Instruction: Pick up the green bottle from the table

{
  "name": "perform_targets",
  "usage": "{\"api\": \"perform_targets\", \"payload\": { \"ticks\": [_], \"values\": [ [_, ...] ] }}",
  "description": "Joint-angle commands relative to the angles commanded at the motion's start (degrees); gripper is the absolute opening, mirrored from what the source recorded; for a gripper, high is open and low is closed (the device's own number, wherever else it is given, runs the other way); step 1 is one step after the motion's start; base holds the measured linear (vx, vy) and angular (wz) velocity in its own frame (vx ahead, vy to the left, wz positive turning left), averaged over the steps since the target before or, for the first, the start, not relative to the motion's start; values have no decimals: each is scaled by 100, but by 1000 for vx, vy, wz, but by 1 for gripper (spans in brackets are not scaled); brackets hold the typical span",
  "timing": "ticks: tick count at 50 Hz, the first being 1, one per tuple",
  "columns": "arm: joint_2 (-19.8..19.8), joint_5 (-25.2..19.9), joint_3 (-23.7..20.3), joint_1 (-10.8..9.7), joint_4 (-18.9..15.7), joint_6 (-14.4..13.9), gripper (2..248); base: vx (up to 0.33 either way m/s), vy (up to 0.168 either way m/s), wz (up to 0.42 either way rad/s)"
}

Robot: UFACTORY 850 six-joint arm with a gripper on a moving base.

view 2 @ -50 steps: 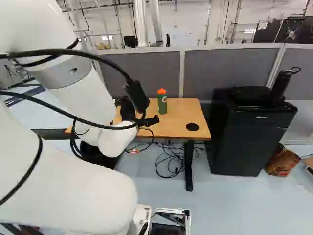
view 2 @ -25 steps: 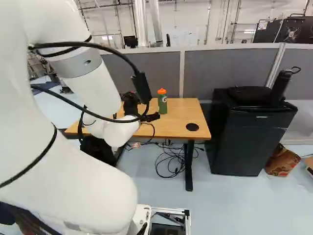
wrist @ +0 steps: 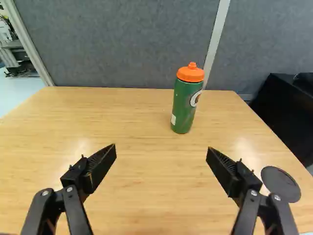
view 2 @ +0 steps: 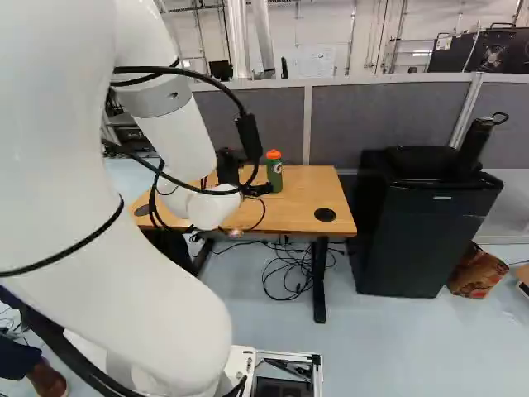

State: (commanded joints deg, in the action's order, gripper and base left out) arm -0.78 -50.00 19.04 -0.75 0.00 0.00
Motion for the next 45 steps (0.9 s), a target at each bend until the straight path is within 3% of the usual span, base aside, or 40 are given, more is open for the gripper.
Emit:
{"api": "perform_targets", "payload": {
  "ticks": [29,45],
  "values": [
    [843,0,888,-62,0,0,247,0,0,0],
    [1244,0,1339,-208,0,0,247,0,0,0]
  ]
}}
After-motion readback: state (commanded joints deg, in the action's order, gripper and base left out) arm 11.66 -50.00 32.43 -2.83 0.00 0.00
